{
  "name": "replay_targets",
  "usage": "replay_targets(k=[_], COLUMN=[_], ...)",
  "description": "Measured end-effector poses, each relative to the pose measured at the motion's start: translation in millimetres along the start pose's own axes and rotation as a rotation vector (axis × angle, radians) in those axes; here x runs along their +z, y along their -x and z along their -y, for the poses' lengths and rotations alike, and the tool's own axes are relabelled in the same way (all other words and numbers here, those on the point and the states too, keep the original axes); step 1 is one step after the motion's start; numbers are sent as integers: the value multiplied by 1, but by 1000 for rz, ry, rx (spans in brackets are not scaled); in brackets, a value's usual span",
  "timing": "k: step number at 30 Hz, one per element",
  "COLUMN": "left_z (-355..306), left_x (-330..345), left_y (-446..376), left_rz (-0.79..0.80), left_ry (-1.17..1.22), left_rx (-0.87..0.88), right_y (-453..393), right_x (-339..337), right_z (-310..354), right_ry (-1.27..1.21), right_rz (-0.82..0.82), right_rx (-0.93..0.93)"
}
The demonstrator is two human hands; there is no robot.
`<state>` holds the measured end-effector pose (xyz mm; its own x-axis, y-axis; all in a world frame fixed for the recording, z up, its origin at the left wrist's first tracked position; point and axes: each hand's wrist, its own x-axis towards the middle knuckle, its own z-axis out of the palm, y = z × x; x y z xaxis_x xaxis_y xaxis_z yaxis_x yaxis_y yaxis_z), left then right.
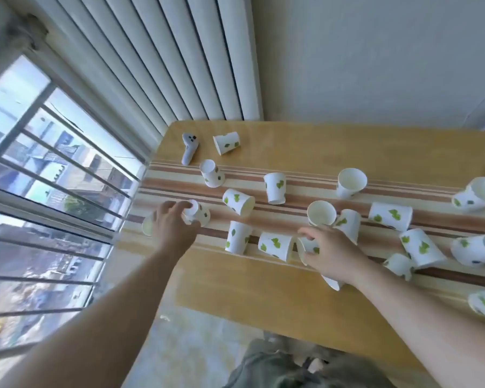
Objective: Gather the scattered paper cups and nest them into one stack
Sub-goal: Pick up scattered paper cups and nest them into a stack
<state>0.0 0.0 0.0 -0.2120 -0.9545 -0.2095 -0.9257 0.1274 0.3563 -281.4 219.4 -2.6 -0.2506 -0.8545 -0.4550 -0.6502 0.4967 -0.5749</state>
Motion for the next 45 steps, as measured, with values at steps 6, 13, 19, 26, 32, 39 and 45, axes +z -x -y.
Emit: replay_targets(k=[6,13,19,26,32,39,45], left_z=[88,122,82,-2,-24,-11,14], left_x=[3,61,91,200,256,241,203], left_y=[-44,-47,7,130,172,160,126], left_rz=[98,-157,-636,-241,-12,230,78], left_ry=[-287,-49,200,665,497,294,357], left_rx=[-205,-103,218,719,742,690,670], right_y=[-37,-86,-77,20,77,89,58], right_x=[24,68,84,102,127,142,131], right_z=[-13,-34,-57,-137,-187,-187,-148], right_ry=[73,250,312,103,77,181,514], right_rz=[-63,-310,-446,-802,-958,-872,-677], right_rx=[-146,-416,-529,-428,-278,-233,-176])
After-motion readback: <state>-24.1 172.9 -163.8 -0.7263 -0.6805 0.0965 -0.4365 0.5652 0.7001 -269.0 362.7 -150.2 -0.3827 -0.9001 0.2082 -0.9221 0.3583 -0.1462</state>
